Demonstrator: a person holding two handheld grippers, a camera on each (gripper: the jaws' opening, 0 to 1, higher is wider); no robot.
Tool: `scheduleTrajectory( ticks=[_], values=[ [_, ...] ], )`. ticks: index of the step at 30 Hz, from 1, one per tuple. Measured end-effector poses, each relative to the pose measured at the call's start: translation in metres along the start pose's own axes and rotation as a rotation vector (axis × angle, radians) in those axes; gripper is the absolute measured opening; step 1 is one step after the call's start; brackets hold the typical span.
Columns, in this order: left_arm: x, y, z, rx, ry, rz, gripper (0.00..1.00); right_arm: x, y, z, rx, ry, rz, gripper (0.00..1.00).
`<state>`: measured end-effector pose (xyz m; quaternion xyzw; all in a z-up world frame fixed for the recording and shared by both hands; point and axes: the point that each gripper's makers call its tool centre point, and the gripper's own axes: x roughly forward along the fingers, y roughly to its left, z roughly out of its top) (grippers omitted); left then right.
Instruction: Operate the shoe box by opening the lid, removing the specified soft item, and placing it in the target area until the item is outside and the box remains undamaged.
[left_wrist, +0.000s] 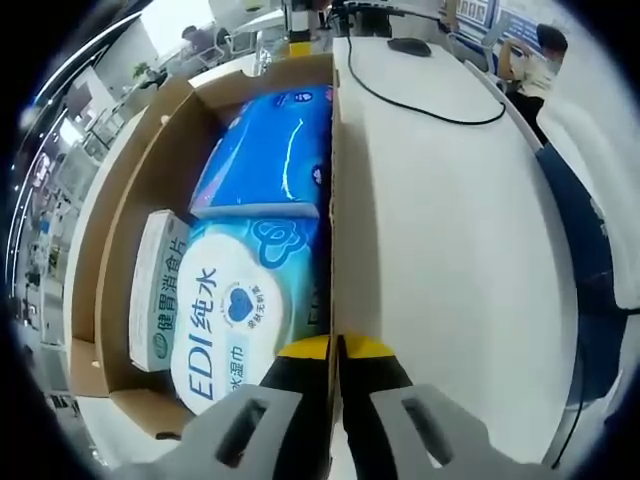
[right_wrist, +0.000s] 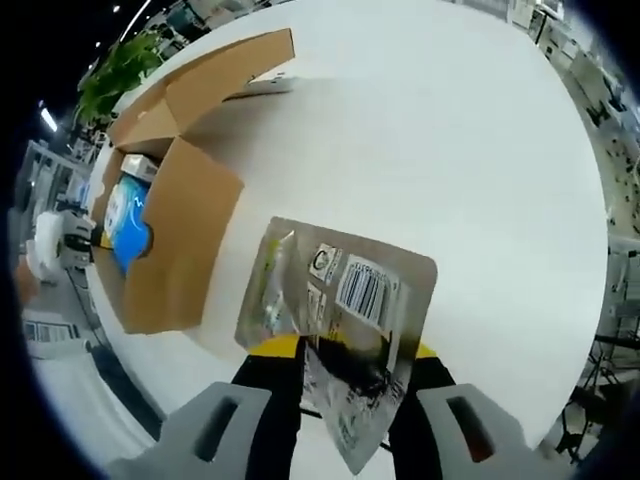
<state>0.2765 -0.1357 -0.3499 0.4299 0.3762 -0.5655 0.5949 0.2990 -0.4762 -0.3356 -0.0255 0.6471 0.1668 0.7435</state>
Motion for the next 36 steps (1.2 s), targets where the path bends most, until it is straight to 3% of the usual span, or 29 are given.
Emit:
scheduleTrajectory(
  ticks=[5,8,19,26,36],
  values=[
    [0.000,0.000,0.000,0.000,0.001,0.000,0.01,0.000,-0.006,0.000,-0.011,-0.004,-0.030,0.37],
    [-0.001,-0.001,0.000,0.001,0.002,0.000,0.01,-0.001,-0.016,0.000,-0.048,-0.009,-0.089,0.34],
    [-0.001,-0.001,-0.001,0.004,0.006,0.001,0.01,-0.004,-0.009,0.005,-0.041,-0.034,-0.068,0.37],
    [-0.001,-0.001,-0.001,0.006,0.009,0.003,0.01,-0.006,0.014,0.015,-0.097,-0.098,-0.064,0.42],
    [-0.002,-0.001,-0.001,0.008,0.009,0.003,0.01,0.012,0.054,0.022,-0.182,-0.153,-0.032,0.56]
  ],
)
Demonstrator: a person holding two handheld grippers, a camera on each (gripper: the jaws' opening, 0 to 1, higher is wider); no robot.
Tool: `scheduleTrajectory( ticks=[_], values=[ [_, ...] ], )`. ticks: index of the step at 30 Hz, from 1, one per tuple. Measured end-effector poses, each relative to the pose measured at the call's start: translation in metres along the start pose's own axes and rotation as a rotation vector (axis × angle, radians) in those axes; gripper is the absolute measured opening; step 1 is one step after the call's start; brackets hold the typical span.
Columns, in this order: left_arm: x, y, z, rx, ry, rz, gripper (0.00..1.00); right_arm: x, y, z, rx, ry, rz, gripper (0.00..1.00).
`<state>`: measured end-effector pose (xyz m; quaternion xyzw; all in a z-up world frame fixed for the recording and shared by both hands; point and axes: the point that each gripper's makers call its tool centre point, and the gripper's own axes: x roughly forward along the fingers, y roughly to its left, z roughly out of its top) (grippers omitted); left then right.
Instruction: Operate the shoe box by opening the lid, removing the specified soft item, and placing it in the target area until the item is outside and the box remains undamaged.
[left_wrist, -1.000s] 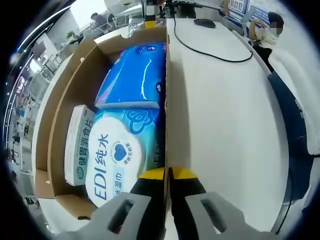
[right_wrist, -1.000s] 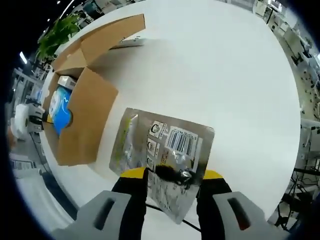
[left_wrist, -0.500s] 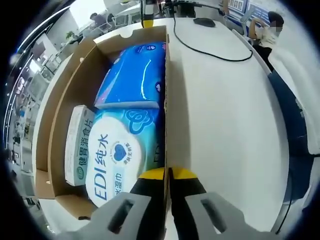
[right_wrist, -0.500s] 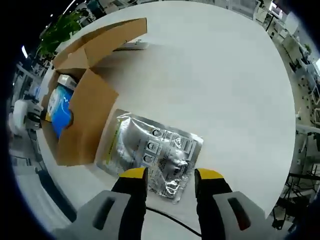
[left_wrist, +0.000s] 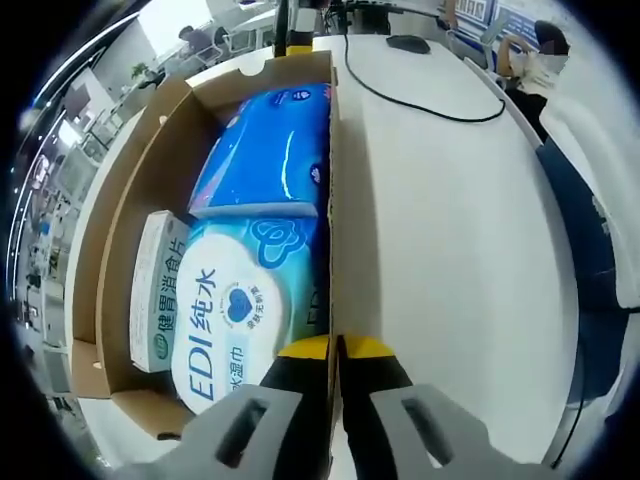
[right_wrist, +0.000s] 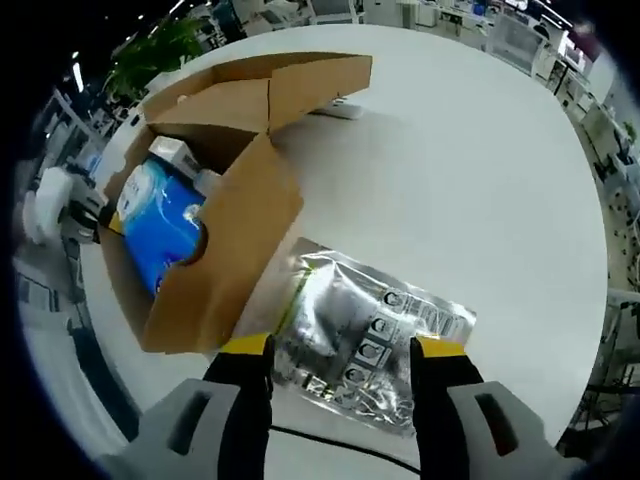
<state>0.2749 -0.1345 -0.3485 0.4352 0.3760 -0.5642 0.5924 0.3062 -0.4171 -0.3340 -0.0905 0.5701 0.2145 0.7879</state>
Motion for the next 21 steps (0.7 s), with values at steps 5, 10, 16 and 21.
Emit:
scheduleTrajectory(
  ticks=[5,10,16,21],
  values=[
    [0.000,0.000,0.000,-0.001,0.001,-0.003,0.01,0.008,-0.001,-0.001,0.009,-0.002,-0.012,0.58],
    [0.001,0.001,0.000,-0.003,0.002,-0.006,0.01,0.015,-0.007,-0.002,0.001,0.001,-0.048,0.58],
    [0.000,0.000,0.000,-0.003,0.002,-0.005,0.01,0.022,-0.015,-0.004,-0.046,0.016,-0.063,0.56],
    [0.001,0.001,0.000,-0.005,0.003,-0.006,0.01,0.025,-0.025,-0.006,-0.107,0.028,-0.074,0.55]
  ],
)
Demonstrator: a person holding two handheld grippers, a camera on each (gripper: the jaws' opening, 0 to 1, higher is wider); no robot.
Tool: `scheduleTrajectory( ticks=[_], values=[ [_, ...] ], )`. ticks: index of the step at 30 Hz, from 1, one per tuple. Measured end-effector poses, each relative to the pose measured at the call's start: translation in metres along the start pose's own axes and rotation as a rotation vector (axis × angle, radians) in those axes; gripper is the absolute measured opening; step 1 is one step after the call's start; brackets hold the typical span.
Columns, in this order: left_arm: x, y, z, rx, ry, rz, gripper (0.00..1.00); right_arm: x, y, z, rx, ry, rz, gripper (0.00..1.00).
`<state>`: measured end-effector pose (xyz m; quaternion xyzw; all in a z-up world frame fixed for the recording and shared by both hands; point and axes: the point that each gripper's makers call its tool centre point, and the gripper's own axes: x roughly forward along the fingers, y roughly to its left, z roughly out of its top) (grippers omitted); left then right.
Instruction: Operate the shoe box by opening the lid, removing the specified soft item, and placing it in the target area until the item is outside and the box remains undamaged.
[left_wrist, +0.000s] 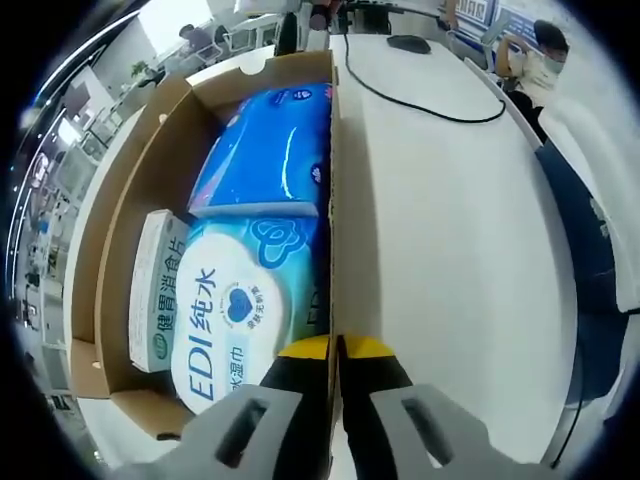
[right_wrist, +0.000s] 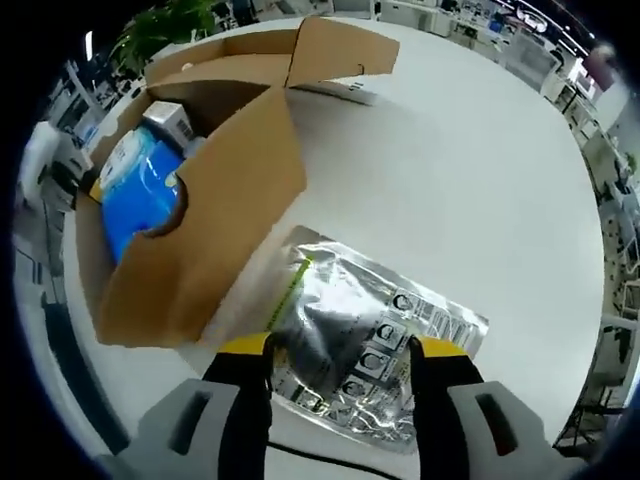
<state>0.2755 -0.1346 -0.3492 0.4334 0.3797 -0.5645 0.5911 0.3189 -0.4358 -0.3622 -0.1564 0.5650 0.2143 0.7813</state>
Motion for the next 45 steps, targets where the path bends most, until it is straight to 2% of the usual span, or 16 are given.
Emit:
scheduleTrajectory(
  ticks=[10,16,27,32,39,42,45],
  values=[
    [-0.001,-0.001,0.001,-0.001,-0.002,0.001,0.01,0.004,-0.019,-0.007,0.032,-0.001,-0.023,0.55],
    [0.000,0.000,0.001,-0.002,-0.002,0.002,0.01,0.005,-0.018,-0.009,0.054,-0.006,-0.045,0.55],
    [0.000,0.000,0.000,0.000,-0.006,0.007,0.01,-0.001,-0.013,-0.007,0.076,-0.019,-0.034,0.58],
    [-0.001,0.000,0.000,0.001,-0.004,0.005,0.01,-0.024,-0.004,0.010,0.055,-0.080,-0.029,0.60],
    [-0.001,-0.001,0.000,0.005,-0.003,0.009,0.01,-0.067,-0.011,0.037,0.013,-0.172,-0.049,0.64],
    [0.000,-0.001,0.000,0.020,0.003,0.012,0.01,-0.094,-0.012,0.056,-0.023,-0.219,-0.062,0.65],
    [0.000,-0.001,0.000,0.025,0.002,0.015,0.01,-0.118,0.001,0.068,-0.040,-0.262,-0.058,0.68]
  ],
)
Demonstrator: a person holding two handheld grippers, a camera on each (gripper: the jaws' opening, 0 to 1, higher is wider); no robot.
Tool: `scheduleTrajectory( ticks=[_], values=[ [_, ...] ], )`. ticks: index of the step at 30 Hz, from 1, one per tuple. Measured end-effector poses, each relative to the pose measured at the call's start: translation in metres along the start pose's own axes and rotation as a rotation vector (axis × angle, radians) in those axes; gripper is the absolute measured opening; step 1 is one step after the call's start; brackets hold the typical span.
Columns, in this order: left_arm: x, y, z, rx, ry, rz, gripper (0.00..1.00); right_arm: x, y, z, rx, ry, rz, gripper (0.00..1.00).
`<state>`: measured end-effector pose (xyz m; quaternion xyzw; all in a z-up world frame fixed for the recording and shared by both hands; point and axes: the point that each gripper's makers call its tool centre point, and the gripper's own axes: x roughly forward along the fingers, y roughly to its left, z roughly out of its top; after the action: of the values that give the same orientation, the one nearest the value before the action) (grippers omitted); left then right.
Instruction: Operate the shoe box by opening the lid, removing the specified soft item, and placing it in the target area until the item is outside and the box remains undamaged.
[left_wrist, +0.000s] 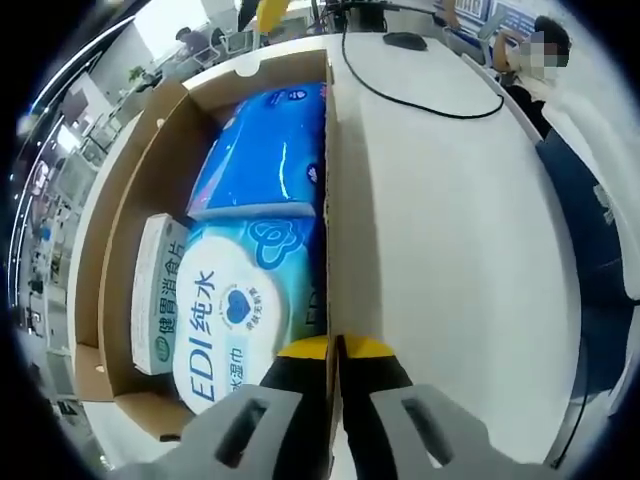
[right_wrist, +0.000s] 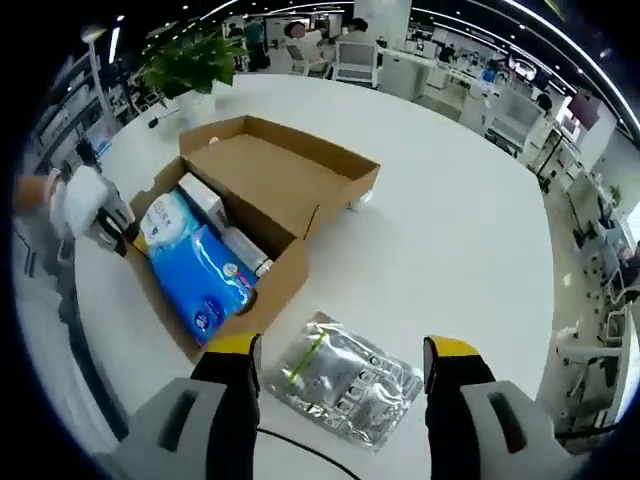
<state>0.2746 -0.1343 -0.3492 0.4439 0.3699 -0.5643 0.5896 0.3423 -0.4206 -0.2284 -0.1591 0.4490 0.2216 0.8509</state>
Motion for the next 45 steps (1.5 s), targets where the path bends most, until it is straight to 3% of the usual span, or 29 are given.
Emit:
scheduleTrajectory(
  ticks=[5,11,16,21,25,31,33,36,41,45],
  values=[
    [-0.001,0.000,0.000,0.009,0.002,0.006,0.01,-0.025,0.016,0.024,-0.098,-0.034,0.019,0.69],
    [-0.001,0.000,0.000,0.013,0.013,0.011,0.01,-0.033,0.039,0.043,-0.292,-0.043,0.072,0.69],
    [-0.001,0.001,0.000,0.006,0.008,0.005,0.01,-0.029,0.059,0.055,-0.424,-0.019,0.109,0.70],
    [-0.001,0.001,0.000,0.004,-0.005,0.004,0.01,-0.018,0.072,0.071,-0.463,-0.019,0.186,0.69],
    [-0.001,0.001,0.000,0.013,-0.019,0.004,0.01,-0.009,0.096,0.081,-0.492,0.001,0.232,0.69],
    [0.000,0.001,0.000,0.019,-0.027,0.010,0.01,0.006,0.126,0.075,-0.571,0.070,0.277,0.70],
    [-0.001,0.001,0.001,0.025,-0.035,0.009,0.01,0.016,0.140,0.067,-0.569,0.086,0.325,0.70],
    [-0.001,0.002,0.001,0.019,-0.046,0.003,0.01,0.027,0.135,0.052,-0.607,0.155,0.326,0.72],
    [-0.001,0.002,0.001,0.028,-0.055,-0.001,0.01,0.044,0.132,0.049,-0.684,0.196,0.295,0.72],
    [0.000,0.002,0.001,0.028,-0.052,0.002,0.01,0.054,0.135,0.035,-0.812,0.271,0.325,0.71]
  ],
)
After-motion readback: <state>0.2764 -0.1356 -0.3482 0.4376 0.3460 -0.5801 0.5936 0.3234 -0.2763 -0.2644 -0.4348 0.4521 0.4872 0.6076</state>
